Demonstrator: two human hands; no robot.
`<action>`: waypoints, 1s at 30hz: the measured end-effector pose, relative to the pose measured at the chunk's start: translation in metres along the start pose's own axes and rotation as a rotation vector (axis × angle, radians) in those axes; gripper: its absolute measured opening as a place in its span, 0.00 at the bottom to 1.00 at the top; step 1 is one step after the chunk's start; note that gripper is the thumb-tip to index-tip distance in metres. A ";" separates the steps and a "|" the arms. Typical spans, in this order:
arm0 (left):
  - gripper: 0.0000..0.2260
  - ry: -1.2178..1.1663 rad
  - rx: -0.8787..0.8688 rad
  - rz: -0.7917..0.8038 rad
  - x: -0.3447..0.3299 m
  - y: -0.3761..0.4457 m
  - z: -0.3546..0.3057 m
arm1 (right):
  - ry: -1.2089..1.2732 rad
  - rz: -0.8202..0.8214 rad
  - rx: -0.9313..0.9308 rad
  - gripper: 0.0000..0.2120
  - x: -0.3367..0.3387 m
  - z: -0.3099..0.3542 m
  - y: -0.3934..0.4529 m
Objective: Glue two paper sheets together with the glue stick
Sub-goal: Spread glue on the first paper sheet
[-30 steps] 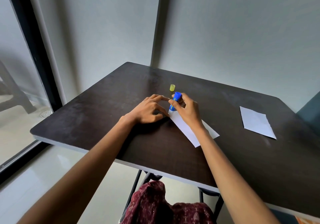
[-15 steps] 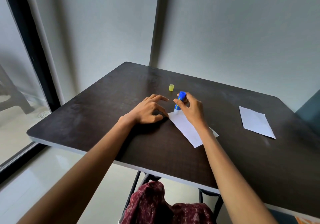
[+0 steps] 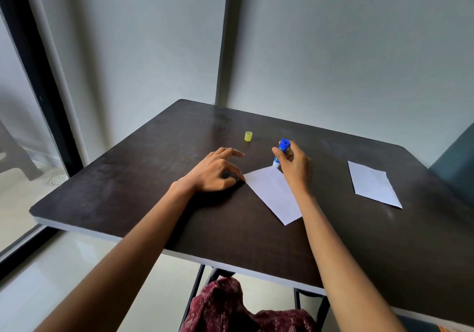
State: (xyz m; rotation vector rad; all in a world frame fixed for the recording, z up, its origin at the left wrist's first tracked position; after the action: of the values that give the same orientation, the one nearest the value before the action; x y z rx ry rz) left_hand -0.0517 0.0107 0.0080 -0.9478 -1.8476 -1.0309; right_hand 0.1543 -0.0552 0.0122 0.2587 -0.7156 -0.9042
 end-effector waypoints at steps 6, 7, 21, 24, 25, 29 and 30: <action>0.18 0.000 0.010 0.004 0.001 -0.001 -0.001 | 0.101 0.084 -0.056 0.12 -0.006 0.007 -0.003; 0.18 0.001 0.011 0.006 0.001 -0.001 -0.001 | 0.096 0.112 -0.053 0.12 -0.008 0.008 -0.004; 0.18 -0.021 0.010 0.000 0.003 -0.002 -0.004 | 0.029 -0.021 -0.156 0.12 0.008 -0.001 -0.001; 0.16 -0.096 0.029 -0.039 0.004 -0.001 -0.001 | 0.187 -0.074 -0.246 0.11 0.015 -0.001 -0.001; 0.14 -0.148 0.040 -0.067 0.005 -0.001 0.001 | 0.234 -0.073 -0.268 0.11 0.016 -0.001 -0.001; 0.06 -0.309 0.118 -0.234 0.010 -0.001 0.012 | 0.353 -0.028 -0.314 0.07 0.012 -0.001 -0.007; 0.05 -0.292 0.116 -0.281 0.012 -0.001 0.013 | 0.363 -0.022 -0.306 0.06 0.010 0.000 -0.008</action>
State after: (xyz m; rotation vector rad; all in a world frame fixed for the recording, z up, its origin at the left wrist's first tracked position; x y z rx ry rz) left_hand -0.0605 0.0242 0.0138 -0.8183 -2.3085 -0.9751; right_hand 0.1539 -0.0682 0.0130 0.1521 -0.2350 -0.9421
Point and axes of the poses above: each hand's wrist, its own y-axis towards the middle knuckle, its own x-axis out of the back of the hand, z = x × y, the point moved 4 cm from there along y, towards the middle knuckle, and after that the axes turned 6 degrees about -x, right-handed, at the moved point
